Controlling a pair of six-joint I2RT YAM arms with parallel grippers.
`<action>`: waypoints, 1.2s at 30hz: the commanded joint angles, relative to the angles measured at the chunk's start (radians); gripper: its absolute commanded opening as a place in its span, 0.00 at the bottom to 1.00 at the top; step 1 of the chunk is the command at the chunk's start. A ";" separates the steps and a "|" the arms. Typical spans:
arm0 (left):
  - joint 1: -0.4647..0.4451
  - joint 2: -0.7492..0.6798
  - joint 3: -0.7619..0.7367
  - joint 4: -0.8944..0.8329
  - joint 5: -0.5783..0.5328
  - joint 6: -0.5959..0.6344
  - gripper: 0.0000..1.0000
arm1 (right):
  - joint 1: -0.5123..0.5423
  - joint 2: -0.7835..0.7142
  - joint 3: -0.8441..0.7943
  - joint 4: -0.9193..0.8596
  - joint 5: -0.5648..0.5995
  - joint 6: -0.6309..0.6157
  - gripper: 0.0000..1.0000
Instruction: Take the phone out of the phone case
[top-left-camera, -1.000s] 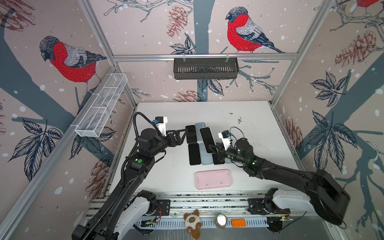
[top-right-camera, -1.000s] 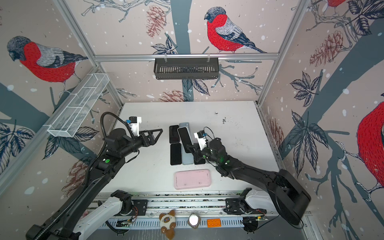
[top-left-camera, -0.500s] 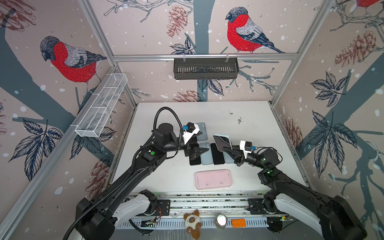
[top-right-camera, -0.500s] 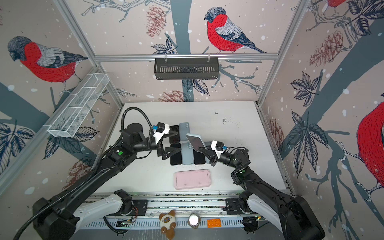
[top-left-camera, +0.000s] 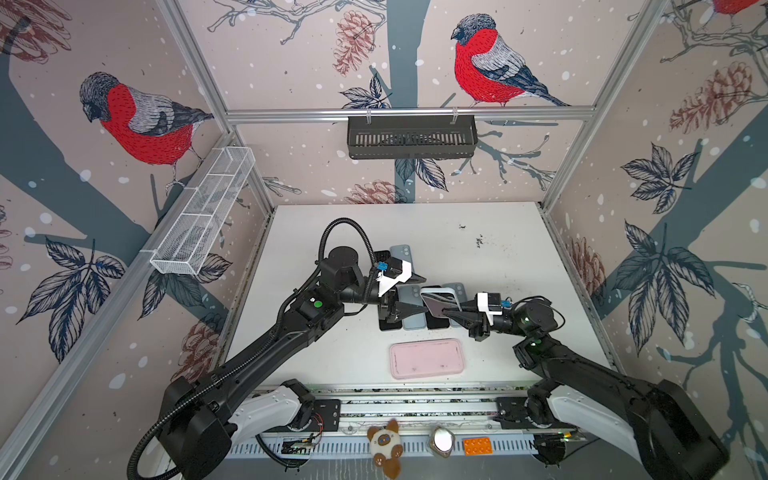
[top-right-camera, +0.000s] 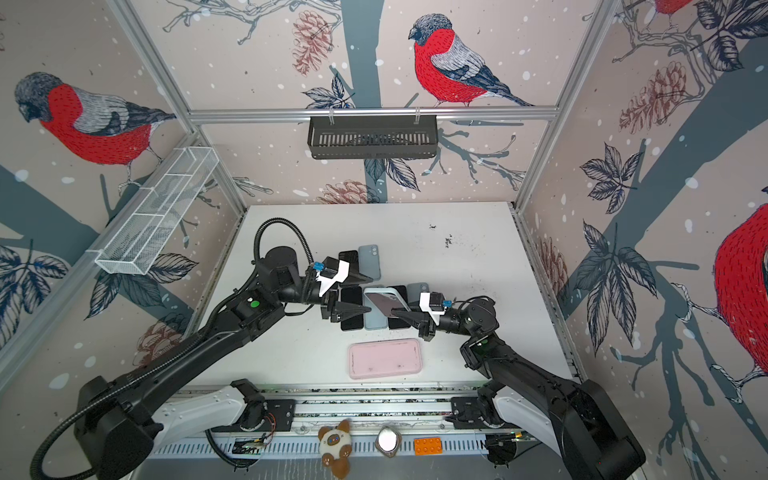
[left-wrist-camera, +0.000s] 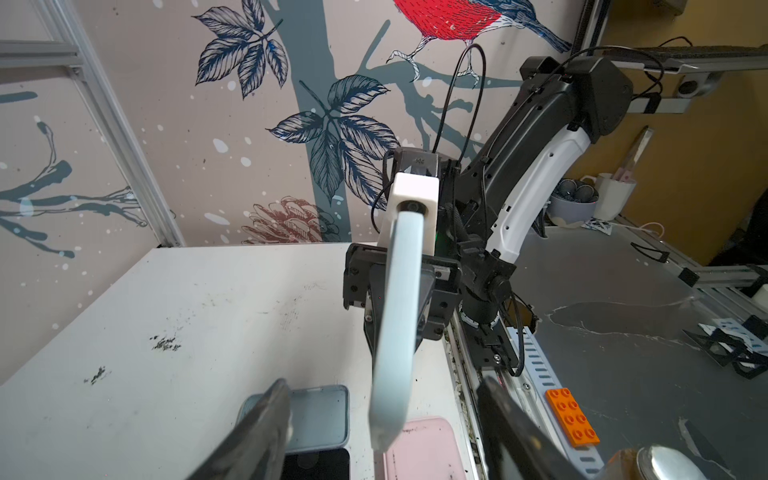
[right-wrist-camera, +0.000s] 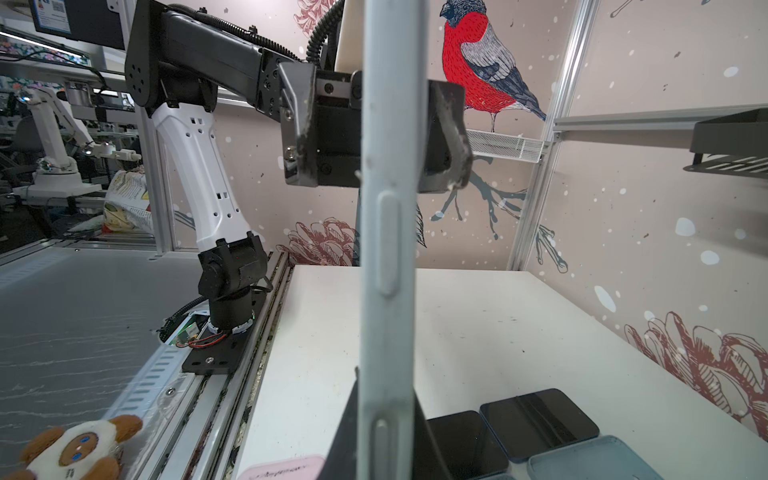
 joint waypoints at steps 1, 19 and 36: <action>-0.006 0.022 0.021 0.017 0.040 0.020 0.62 | 0.009 0.000 0.011 0.046 -0.021 -0.016 0.00; -0.032 0.064 0.016 0.082 0.076 -0.079 0.00 | 0.024 0.006 0.031 -0.025 0.054 -0.019 0.15; -0.083 -0.114 -0.369 0.835 -0.984 -1.539 0.00 | 0.024 -0.221 0.091 -0.219 0.583 0.896 0.93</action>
